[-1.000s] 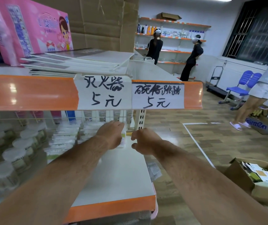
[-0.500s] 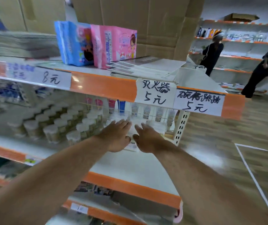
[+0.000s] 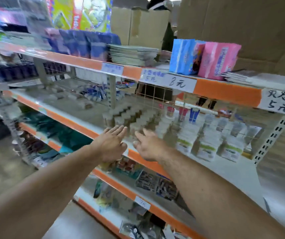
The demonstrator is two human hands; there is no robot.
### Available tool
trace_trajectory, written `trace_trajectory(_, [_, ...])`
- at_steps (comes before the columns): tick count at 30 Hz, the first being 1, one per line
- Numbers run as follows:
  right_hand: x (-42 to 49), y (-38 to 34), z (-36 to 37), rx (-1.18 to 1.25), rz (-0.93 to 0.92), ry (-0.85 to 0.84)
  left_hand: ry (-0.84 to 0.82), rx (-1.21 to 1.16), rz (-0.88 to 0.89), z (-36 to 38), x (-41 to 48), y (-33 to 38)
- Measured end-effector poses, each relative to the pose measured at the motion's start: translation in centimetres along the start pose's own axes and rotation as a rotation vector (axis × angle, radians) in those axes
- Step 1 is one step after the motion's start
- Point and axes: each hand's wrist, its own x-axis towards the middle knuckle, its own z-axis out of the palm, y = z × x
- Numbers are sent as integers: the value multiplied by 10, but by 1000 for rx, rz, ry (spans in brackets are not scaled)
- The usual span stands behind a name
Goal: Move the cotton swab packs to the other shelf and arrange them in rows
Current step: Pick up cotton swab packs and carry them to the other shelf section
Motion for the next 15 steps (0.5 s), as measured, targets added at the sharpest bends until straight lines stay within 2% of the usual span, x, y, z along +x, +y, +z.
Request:
trace_trajectory(8, [47, -180, 43, -44, -240, -23, -19, 1, -201, -2, -115, -163])
trace_trajectory(15, [104, -290, 54, -98, -405, -132, -5, -32, -429, 0, -165, -274])
